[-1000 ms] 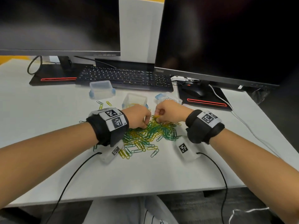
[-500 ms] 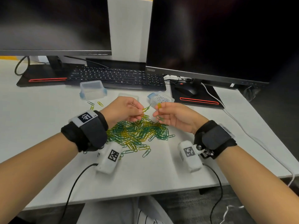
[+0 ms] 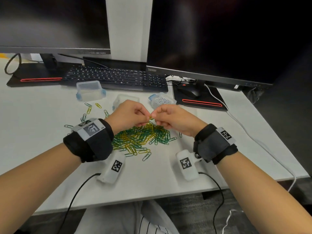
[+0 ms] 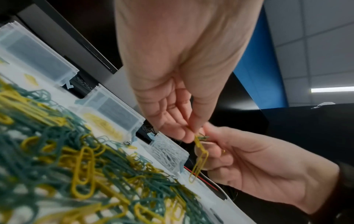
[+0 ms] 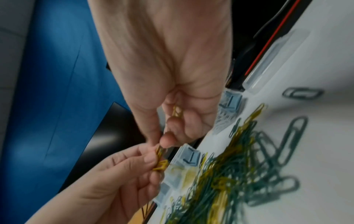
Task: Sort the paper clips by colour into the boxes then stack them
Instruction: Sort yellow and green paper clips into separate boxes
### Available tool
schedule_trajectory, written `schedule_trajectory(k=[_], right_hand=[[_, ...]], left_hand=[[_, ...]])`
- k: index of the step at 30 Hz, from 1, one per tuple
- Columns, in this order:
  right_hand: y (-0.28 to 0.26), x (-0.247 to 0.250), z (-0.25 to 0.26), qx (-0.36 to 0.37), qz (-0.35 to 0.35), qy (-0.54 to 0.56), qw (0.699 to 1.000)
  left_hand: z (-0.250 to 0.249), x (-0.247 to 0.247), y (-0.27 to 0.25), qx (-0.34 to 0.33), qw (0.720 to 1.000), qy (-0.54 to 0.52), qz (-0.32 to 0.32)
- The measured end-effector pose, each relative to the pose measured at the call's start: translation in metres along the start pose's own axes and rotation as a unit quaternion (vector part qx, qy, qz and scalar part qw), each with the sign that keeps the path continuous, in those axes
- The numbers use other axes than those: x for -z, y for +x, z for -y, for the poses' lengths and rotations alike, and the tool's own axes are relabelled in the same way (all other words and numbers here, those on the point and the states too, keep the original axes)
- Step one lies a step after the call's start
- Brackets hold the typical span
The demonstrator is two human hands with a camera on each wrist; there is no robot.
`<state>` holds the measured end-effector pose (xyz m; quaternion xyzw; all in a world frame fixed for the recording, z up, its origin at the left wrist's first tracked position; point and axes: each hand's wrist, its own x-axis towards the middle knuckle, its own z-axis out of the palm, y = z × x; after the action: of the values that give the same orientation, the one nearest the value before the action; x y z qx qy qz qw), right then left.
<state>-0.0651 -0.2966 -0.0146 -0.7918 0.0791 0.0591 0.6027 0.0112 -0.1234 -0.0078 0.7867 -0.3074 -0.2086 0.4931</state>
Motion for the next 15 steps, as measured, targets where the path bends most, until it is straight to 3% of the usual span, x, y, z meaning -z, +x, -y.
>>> schedule_trajectory(k=[3, 7, 12, 15], right_hand=[[0.001, -0.002, 0.0, 0.017, -0.005, 0.051, 0.999], [-0.006, 0.01, -0.001, 0.038, -0.034, 0.075, 0.996], [-0.016, 0.018, -0.002, 0.035, -0.067, 0.116, 0.99], [-0.017, 0.021, -0.001, 0.004, -0.074, -0.021, 0.997]], left_hand=[[-0.003, 0.002, -0.001, -0.023, 0.999, 0.04, -0.002], [-0.001, 0.01, -0.003, -0.042, 0.996, 0.065, -0.051], [0.001, 0.01, -0.006, -0.009, 0.996, -0.07, -0.056], [0.002, 0.006, -0.004, 0.06, 0.964, -0.258, -0.026]])
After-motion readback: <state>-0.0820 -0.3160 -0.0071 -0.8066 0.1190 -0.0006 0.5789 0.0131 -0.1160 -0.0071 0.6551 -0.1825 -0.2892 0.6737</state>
